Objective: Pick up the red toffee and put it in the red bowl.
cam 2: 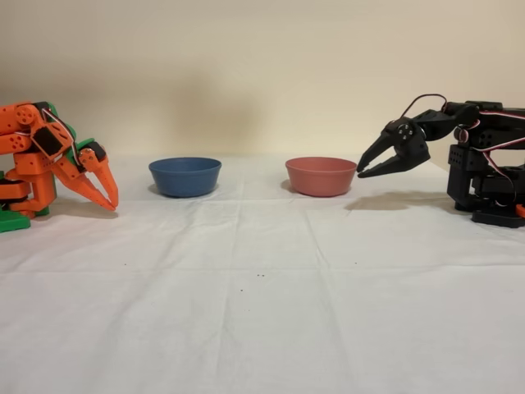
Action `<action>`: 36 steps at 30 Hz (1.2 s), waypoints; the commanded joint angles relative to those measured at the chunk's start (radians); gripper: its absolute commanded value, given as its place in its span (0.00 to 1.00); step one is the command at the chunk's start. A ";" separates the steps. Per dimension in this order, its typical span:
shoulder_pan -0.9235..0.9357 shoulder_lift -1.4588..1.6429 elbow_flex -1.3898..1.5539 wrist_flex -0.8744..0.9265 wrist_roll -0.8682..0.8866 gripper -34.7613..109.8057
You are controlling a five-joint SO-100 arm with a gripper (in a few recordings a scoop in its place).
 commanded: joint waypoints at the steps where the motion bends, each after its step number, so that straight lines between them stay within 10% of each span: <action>1: 0.002 0.023 0.054 0.031 -0.034 0.24; 36: 0.014 0.103 0.066 0.245 -0.021 0.24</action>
